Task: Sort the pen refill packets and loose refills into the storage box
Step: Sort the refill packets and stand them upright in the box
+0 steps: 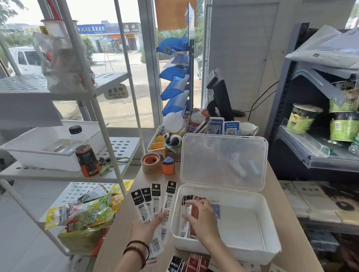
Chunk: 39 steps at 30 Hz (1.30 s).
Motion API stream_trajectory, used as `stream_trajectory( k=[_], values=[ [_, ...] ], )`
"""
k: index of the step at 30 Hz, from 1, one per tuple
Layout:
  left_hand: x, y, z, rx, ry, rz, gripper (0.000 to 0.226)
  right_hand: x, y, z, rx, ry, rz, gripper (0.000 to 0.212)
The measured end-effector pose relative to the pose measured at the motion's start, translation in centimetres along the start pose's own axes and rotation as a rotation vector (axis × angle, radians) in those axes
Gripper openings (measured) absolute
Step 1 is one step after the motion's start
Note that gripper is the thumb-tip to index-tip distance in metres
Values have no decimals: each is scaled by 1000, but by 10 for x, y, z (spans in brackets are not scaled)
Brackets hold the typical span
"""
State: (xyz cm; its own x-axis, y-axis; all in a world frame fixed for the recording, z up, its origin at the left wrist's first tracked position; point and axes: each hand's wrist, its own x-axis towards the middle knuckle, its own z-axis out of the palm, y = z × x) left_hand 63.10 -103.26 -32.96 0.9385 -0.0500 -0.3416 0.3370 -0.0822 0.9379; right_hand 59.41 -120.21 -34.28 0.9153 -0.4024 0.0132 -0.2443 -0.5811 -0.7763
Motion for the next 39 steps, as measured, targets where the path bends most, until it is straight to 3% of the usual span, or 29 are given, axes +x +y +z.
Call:
stream_trajectory(
  k=[3,5,7,12,15,18,22,25,31,35,39],
  values=[
    [0,7,6,-21,-22,9,31,-4,-5,-5,164,49,-87,22],
    [-5,14,10,8,-66,41,23,-7,-9,-8,250,-3,-95,27],
    [-8,17,13,26,-103,67,17,-9,-10,-8,279,-22,-113,31],
    [-12,19,12,106,-170,91,15,-8,-8,-7,290,-30,-131,15],
    [-6,20,7,139,-198,76,27,-7,-7,-6,364,-6,-57,16],
    [-3,21,2,51,-175,-9,27,-3,-1,-7,434,165,85,14],
    [-3,22,-3,16,-63,9,18,-2,2,-10,368,283,138,12],
    [0,20,-6,84,-48,56,25,-1,1,-4,235,156,101,12],
    [8,14,-11,86,-24,5,15,-4,-3,0,-12,-27,40,26],
    [4,16,-14,4,-20,-31,13,-2,-2,-2,-77,-28,55,40],
    [4,15,-23,65,-9,19,20,0,-1,1,-77,-41,71,58]
  ],
)
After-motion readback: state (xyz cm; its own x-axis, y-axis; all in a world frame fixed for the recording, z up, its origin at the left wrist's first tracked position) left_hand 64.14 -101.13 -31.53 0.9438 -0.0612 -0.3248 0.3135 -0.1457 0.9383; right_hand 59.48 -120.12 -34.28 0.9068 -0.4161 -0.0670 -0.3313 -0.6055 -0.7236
